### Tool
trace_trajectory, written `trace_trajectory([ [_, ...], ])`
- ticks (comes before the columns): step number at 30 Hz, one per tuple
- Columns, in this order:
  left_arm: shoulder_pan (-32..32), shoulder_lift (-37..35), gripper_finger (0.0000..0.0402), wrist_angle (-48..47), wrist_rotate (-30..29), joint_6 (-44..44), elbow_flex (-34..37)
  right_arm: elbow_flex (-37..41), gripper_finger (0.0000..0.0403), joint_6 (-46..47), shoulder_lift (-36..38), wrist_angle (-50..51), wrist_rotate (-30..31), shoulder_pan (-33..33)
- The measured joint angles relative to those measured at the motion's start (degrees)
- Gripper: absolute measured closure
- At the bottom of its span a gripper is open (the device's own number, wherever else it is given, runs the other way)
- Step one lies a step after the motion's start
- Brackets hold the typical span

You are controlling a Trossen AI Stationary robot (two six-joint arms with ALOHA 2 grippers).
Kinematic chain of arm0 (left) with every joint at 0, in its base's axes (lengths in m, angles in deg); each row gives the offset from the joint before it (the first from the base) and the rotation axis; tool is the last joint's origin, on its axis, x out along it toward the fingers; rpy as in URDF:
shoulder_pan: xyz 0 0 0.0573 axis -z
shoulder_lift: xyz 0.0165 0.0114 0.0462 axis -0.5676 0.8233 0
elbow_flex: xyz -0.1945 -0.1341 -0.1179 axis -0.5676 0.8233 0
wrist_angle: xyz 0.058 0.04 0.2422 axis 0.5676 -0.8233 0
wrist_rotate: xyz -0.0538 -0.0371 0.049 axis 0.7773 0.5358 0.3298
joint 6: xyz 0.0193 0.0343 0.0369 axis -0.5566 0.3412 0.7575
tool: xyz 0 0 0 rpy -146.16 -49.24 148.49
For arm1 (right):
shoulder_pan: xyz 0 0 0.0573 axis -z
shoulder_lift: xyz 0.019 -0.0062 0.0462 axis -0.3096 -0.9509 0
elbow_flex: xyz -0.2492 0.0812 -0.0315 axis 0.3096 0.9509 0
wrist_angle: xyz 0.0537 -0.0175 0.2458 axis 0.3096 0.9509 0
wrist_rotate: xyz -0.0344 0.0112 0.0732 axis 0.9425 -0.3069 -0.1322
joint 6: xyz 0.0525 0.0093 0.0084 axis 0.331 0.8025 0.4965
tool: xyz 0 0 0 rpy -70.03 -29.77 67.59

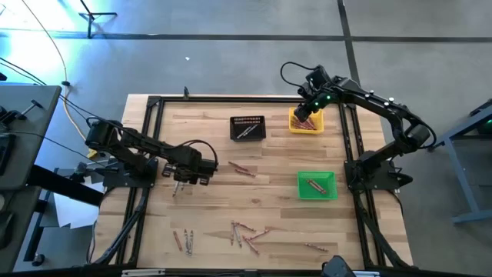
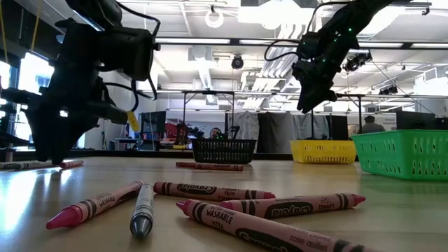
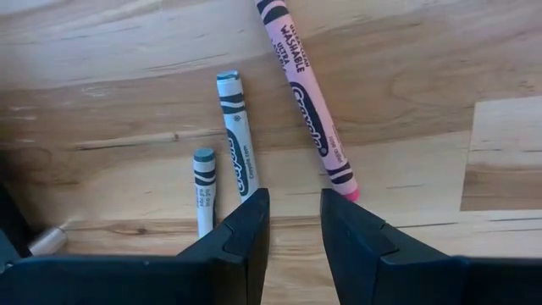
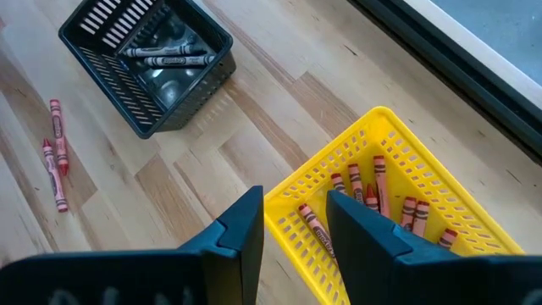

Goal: Sort crayons
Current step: Put the gray crayon into the black basket

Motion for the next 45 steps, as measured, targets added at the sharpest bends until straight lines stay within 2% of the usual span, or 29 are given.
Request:
trace_trajectory([
  [8,0.0,0.0,0.0308,0.0,0.0,-0.6,0.0,0.0,0.0286,0.0,0.0,0.0,0.0,0.0],
  [21,0.0,0.0,0.0308,-3.8,-4.1,-4.5,0.0,0.0,0.0286,0.9,0.0,-0.3,0.0,0.0],
  [30,0.2,0.0,0.0308,-2.9,-2.3,-3.4,0.2,0.0,0.0286,1.0,0.0,-0.3,0.0,0.0],
  [38,1.7,-0.3,0.0308,2.7,0.0,-5.5,4.8,0.0,0.0286,0.9,0.0,-0.3,0.0,0.0],
  [42,1.7,-0.3,0.0319,3.8,0.0,-5.5,5.3,0.0,0.0286,1.0,0.0,-0.3,0.0,0.0],
  [45,1.7,-0.3,0.0343,4.2,0.0,-5.5,5.3,0.0,0.0286,1.1,0.0,-0.4,0.1,0.0],
])
